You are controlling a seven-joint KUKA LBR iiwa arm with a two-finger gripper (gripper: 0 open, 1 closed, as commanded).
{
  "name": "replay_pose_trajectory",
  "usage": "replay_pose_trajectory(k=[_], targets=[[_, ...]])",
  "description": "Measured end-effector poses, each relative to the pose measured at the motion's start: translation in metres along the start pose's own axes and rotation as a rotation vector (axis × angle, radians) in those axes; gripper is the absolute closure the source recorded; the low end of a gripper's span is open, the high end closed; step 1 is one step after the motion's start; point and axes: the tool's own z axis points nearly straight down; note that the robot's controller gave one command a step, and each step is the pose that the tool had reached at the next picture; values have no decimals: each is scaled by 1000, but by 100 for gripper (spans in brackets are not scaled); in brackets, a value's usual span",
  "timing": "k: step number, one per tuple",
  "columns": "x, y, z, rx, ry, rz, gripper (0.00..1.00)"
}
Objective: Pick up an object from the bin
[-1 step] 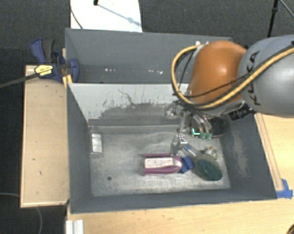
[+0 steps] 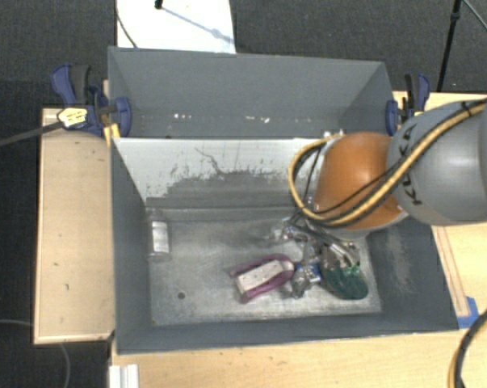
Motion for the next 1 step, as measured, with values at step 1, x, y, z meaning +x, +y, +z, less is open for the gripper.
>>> replay_pose_trajectory(k=[1], targets=[[-3, 35, 7, -2, -4, 33, 0]])
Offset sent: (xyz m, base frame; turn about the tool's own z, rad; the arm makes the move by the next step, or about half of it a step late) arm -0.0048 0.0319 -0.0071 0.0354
